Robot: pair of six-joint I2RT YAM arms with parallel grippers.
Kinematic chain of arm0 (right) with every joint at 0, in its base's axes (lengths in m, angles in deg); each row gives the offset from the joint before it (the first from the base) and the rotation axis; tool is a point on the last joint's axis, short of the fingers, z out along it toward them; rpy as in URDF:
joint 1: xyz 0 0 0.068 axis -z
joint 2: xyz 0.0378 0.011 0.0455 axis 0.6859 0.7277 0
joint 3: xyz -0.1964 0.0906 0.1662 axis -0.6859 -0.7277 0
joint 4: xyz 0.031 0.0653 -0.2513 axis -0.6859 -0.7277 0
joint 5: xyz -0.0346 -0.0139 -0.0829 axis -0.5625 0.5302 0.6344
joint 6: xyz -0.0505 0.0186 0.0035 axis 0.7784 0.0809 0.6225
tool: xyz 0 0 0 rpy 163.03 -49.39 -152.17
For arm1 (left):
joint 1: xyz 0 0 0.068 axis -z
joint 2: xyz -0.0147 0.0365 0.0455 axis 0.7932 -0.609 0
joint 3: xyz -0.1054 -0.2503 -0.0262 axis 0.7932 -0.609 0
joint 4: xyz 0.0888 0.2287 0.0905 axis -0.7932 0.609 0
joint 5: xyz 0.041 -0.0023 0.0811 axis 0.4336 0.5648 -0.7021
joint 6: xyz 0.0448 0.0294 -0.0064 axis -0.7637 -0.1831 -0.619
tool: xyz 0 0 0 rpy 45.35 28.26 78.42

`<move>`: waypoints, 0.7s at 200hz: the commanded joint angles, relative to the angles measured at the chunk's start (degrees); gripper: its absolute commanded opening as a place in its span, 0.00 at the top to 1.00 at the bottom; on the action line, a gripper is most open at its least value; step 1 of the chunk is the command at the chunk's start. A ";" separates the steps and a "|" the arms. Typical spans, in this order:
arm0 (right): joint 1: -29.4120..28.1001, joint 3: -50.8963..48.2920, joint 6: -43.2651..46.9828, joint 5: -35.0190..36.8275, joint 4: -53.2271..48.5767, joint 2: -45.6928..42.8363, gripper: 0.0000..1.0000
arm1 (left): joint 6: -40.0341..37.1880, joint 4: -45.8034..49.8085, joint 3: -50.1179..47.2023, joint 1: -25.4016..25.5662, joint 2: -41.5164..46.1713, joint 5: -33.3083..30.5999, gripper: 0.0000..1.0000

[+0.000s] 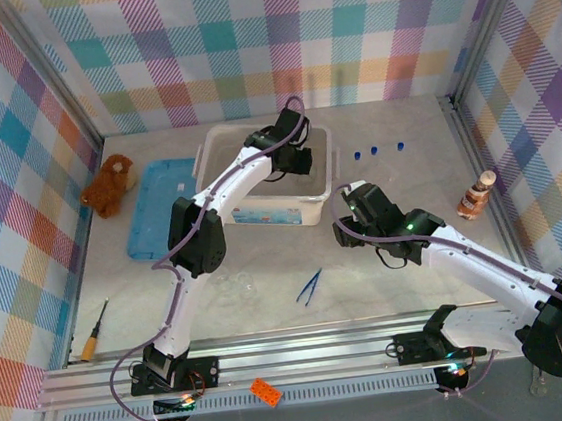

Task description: Organize the chemistry lab equipment

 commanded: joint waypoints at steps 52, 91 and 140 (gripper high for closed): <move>0.42 -0.82 0.40 -0.43 1.07 -0.71 0.43 | -1.34 -0.04 1.76 1.73 -1.06 1.24 0.87; 0.51 -0.91 0.24 -0.42 1.26 -0.94 0.43 | -1.45 0.36 1.73 2.53 -1.51 1.02 0.81; 0.50 -0.82 0.31 -0.52 1.24 -0.98 0.43 | -1.40 -0.03 1.19 2.74 -1.25 1.13 0.72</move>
